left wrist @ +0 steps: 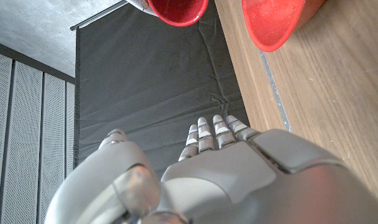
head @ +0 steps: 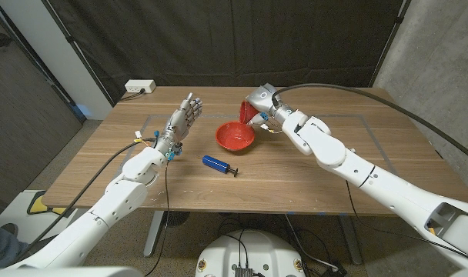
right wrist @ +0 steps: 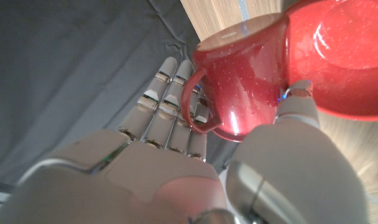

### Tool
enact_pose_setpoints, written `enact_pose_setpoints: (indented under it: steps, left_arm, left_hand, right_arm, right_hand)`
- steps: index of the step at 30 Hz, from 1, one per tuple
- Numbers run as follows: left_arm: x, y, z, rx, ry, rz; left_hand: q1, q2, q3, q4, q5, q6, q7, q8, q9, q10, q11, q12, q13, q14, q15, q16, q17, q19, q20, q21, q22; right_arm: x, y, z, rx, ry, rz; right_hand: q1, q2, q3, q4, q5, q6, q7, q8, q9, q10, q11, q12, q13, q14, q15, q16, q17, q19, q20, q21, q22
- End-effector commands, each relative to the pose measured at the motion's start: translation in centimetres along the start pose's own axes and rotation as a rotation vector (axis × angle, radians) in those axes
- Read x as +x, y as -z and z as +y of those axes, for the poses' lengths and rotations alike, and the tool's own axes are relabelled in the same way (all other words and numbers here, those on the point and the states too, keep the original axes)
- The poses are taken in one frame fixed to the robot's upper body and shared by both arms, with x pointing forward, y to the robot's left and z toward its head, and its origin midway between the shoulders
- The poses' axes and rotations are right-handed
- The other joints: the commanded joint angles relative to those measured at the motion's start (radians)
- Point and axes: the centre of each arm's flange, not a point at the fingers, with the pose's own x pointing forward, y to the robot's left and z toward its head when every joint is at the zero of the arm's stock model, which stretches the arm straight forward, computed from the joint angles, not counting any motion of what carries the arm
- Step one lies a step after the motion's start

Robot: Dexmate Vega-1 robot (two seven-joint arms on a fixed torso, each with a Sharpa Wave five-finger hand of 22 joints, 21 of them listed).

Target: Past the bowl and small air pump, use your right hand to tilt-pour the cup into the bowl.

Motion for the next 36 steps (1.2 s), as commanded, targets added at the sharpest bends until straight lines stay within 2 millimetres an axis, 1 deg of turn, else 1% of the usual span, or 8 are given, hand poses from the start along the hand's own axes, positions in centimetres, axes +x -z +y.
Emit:
enact_pose_setpoints:
  steps: [1, 8, 12, 13, 16, 20, 28, 36]
  left_arm:
    - [0.4, -0.2, 0.3, 0.012, 0.002, 0.003]
    - [0.2, -1.0, 0.5, 0.021, -0.013, -0.007]
    - [-0.1, -0.7, 0.6, 0.02, -0.025, 0.001]
    - [-0.2, -0.4, 0.6, 0.013, -0.026, 0.006]
    - [0.0, -0.2, 0.4, 0.007, -0.022, 0.012]
    - [0.3, -0.3, 0.3, 0.011, -0.016, 0.006]
    - [0.9, -0.5, 0.1, 0.018, -0.005, 0.01]
    - [1.6, -0.1, -0.3, 0.01, 0.007, 0.021]
  left_hand:
    - [0.004, 0.0, -0.006, 0.001, -0.001, -0.002, 0.001, -0.006, 0.002, -0.002, 0.0, -0.005, 0.004, 0.0, -0.002, -0.003, 0.004, -0.013, -0.002, -0.005, 0.005]
    - [0.005, 0.0, -0.007, 0.001, -0.003, 0.0, 0.0, -0.005, 0.002, -0.003, 0.001, -0.005, 0.004, 0.0, -0.002, -0.003, 0.005, -0.017, 0.004, -0.006, 0.005]
    - [0.005, 0.001, -0.008, 0.001, -0.003, -0.001, -0.001, -0.006, 0.002, -0.002, 0.001, -0.005, 0.004, 0.0, -0.001, -0.002, 0.005, -0.019, 0.005, -0.007, 0.005]
    - [0.005, 0.001, -0.008, 0.001, -0.003, 0.001, -0.002, -0.005, 0.002, -0.002, 0.001, -0.005, 0.004, 0.0, -0.002, -0.003, 0.005, -0.019, 0.005, -0.007, 0.005]
    - [0.005, 0.001, -0.008, 0.001, -0.004, 0.002, -0.001, -0.005, 0.002, -0.001, 0.001, -0.005, 0.004, -0.001, -0.002, -0.003, 0.005, -0.019, 0.006, -0.007, 0.005]
    - [0.005, 0.001, -0.009, 0.001, -0.004, 0.002, -0.001, -0.005, 0.002, -0.001, 0.001, -0.005, 0.004, 0.0, -0.003, -0.003, 0.005, -0.019, 0.006, -0.006, 0.005]
    - [0.006, 0.002, -0.01, 0.001, -0.005, 0.002, -0.002, -0.005, 0.002, -0.001, 0.001, -0.005, 0.004, 0.0, -0.002, -0.002, 0.005, -0.019, 0.007, -0.006, 0.005]
    - [0.006, 0.003, -0.011, 0.001, -0.006, 0.003, 0.0, -0.005, 0.002, -0.001, 0.001, -0.004, 0.004, 0.0, -0.003, -0.002, 0.005, -0.019, 0.007, -0.006, 0.005]
  right_arm:
    - [-1.4, 3.0, 1.1, 0.242, 0.005, 0.126]
    - [-2.2, 3.7, 1.9, 0.368, 0.027, 0.187]
    - [-2.7, 4.1, 2.7, 0.437, 0.026, 0.235]
    - [-3.0, 4.5, 3.1, 0.482, 0.012, 0.263]
    - [-3.5, 5.2, 3.7, 0.562, -0.013, 0.303]
    - [-4.3, 6.1, 4.6, 0.643, -0.01, 0.364]
    - [-6.3, 7.5, 6.8, 0.777, -0.004, 0.481]
    - [-7.7, 7.8, 9.6, 0.825, -0.047, 0.56]
  right_hand:
    - [0.26, 0.267, 0.05, 0.053, 0.003, 0.189, -0.183, 0.004, 0.002, 0.131, -0.119, -0.001, 0.002, 0.007, -0.112, -0.003, 0.002, 0.005, -0.137, -0.003, 0.003]
    - [0.256, 0.263, 0.048, 0.053, 0.003, 0.184, -0.178, 0.0, 0.002, 0.127, -0.12, -0.005, 0.002, 0.006, -0.113, -0.004, 0.002, 0.004, -0.136, -0.005, 0.003]
    - [0.251, 0.26, 0.045, 0.056, 0.003, 0.184, -0.179, -0.002, 0.002, 0.128, -0.12, -0.007, 0.002, 0.005, -0.111, -0.005, 0.002, 0.0, -0.131, -0.007, 0.003]
    - [0.251, 0.259, 0.044, 0.056, 0.003, 0.184, -0.18, -0.003, 0.003, 0.128, -0.12, -0.008, 0.002, 0.004, -0.111, -0.006, 0.002, -0.003, -0.13, -0.009, 0.003]
    - [0.248, 0.256, 0.042, 0.057, 0.003, 0.186, -0.182, -0.004, 0.003, 0.13, -0.12, -0.009, 0.002, -0.001, -0.109, -0.008, 0.001, -0.02, -0.124, -0.016, 0.003]
    - [0.245, 0.254, 0.041, 0.058, 0.003, 0.187, -0.185, -0.006, 0.003, 0.131, -0.123, -0.011, 0.002, -0.005, -0.108, -0.01, 0.0, -0.025, -0.12, -0.019, 0.003]
    - [0.241, 0.252, 0.039, 0.06, 0.004, 0.192, -0.187, -0.007, 0.003, 0.135, -0.125, -0.013, 0.002, -0.008, -0.106, -0.01, 0.0, -0.027, -0.114, -0.021, 0.002]
    - [0.233, 0.248, 0.035, 0.064, 0.005, 0.195, -0.196, -0.009, 0.004, 0.141, -0.126, -0.014, 0.002, -0.008, -0.1, -0.01, 0.0, -0.03, -0.102, -0.023, 0.002]
